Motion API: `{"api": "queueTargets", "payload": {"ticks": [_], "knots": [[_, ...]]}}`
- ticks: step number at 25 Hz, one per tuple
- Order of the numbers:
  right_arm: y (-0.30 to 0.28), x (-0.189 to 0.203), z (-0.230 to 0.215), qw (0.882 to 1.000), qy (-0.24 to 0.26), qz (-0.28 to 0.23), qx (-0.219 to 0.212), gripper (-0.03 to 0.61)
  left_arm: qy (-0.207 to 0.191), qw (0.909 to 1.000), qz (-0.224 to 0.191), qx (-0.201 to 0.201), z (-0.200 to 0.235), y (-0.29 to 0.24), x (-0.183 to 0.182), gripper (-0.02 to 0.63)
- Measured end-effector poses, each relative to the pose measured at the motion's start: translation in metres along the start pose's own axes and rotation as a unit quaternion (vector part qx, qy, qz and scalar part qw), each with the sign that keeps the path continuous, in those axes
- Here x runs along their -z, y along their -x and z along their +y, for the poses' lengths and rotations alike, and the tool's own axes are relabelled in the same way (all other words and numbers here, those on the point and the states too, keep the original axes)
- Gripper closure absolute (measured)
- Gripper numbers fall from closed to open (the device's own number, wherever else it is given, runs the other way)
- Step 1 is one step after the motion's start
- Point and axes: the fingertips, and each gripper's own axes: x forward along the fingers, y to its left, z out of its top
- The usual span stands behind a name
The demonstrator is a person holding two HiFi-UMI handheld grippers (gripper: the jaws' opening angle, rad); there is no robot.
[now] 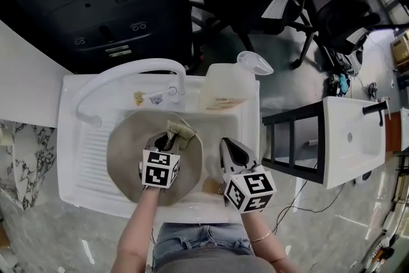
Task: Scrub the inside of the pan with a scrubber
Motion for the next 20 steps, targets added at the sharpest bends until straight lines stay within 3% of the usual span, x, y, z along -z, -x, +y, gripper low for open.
{"api": "queueTargets", "payload": {"ticks": [11,20], "knots": [[-0.006,0.0,0.003,1.0,0.008,0.011,-0.005,0.568,0.021,0.9968,-0.014,-0.075,0.05,-0.003,-0.014,0.549],[-0.01,-0.002,0.012,1.0,0.017,0.013,-0.013,0.568,0.037,0.9848,-0.006,-0.17,0.092,0.015,-0.01,0.549]]}}
